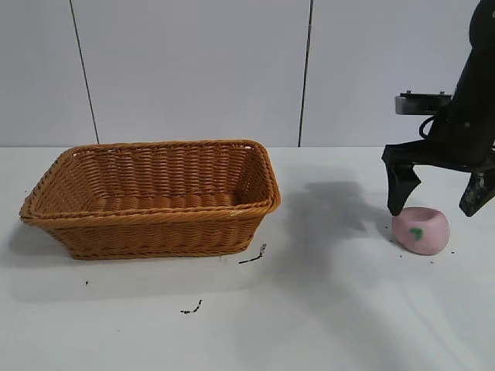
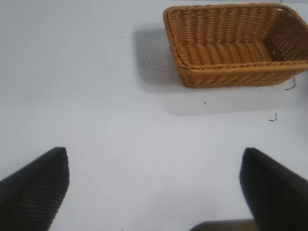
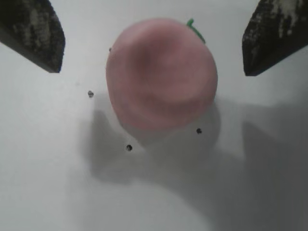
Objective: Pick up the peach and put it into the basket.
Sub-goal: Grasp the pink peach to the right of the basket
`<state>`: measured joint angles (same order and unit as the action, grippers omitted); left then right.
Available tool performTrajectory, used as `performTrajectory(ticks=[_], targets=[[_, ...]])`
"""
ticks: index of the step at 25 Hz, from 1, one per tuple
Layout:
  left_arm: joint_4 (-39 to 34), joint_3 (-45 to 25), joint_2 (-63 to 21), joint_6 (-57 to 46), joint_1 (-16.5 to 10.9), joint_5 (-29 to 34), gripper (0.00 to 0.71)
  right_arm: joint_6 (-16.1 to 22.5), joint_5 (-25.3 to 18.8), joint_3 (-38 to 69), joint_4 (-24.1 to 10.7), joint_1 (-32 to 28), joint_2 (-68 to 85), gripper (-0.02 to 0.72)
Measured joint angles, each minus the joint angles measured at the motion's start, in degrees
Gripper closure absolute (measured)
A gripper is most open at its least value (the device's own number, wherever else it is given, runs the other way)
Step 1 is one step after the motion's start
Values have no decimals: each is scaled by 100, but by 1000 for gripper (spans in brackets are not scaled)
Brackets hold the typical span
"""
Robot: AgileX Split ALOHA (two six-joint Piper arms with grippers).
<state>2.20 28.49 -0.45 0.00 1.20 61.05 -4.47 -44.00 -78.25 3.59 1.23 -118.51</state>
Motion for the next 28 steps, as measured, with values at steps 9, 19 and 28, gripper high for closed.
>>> performTrajectory(ticks=[9,19,28], targets=[[0,0,0,0,0,0,17,0,350,0,35,0,-334,8],[0,0,0,0,0,0,17,0,279,0,78,0,-345,226],[0,0,0,0,0,0,17,-55,101,-44,91,0,-300,715]])
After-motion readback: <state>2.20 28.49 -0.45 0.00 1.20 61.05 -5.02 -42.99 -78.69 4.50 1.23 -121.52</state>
